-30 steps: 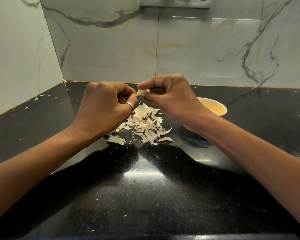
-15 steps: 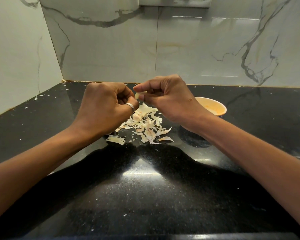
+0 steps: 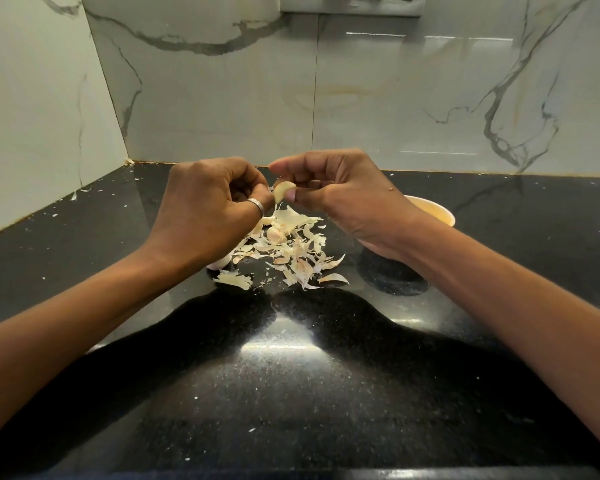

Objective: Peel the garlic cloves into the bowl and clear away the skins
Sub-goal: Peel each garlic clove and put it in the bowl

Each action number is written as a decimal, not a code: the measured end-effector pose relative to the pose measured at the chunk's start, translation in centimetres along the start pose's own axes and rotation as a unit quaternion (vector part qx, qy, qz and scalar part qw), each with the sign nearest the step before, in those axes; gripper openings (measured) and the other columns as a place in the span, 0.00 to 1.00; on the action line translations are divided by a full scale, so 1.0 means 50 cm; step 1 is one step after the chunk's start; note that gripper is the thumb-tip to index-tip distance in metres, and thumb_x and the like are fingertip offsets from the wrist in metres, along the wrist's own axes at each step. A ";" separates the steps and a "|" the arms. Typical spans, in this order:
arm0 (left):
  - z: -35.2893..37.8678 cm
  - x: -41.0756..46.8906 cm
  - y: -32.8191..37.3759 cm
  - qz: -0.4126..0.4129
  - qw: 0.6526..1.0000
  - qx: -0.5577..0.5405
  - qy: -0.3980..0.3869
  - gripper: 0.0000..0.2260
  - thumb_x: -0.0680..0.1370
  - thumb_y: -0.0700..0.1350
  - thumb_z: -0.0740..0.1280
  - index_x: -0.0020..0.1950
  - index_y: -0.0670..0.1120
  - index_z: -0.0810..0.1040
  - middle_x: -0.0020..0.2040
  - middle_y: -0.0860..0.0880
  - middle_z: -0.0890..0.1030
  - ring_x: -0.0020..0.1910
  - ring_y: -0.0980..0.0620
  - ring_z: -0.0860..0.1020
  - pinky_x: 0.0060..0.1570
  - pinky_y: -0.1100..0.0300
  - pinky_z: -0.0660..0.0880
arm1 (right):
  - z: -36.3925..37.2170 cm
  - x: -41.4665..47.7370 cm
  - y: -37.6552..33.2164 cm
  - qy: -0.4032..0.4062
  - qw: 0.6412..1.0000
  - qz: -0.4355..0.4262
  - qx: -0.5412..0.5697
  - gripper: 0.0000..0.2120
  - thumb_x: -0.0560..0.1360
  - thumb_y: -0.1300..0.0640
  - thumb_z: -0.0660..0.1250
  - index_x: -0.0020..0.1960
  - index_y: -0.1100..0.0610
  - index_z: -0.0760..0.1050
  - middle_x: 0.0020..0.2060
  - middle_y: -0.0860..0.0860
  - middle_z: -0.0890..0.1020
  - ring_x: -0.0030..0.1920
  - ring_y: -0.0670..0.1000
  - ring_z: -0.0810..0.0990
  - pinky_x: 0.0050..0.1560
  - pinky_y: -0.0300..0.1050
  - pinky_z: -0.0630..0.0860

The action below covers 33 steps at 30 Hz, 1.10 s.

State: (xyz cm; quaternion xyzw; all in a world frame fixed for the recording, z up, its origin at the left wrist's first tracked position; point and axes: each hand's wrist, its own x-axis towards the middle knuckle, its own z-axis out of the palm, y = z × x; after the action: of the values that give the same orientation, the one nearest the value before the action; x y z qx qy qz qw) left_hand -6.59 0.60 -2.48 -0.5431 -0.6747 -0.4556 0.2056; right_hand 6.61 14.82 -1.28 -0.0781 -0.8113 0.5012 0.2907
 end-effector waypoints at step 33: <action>0.003 0.000 -0.002 0.017 1.000 0.018 0.009 0.03 0.76 0.43 0.71 0.45 0.47 0.84 0.35 0.53 0.81 0.35 0.60 0.79 0.36 0.70 0.73 | 0.009 -0.003 -0.013 0.016 0.976 0.132 0.171 0.18 0.74 0.76 0.69 0.62 0.66 0.76 0.47 0.58 0.83 0.47 0.53 0.86 0.50 0.44 0.83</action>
State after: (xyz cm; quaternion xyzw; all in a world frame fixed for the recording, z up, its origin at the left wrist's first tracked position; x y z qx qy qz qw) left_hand -6.62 0.73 -2.61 -0.5469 -0.6713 -0.4449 0.2289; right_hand 6.59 14.12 -0.91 -0.1413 -0.6918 0.6648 0.2440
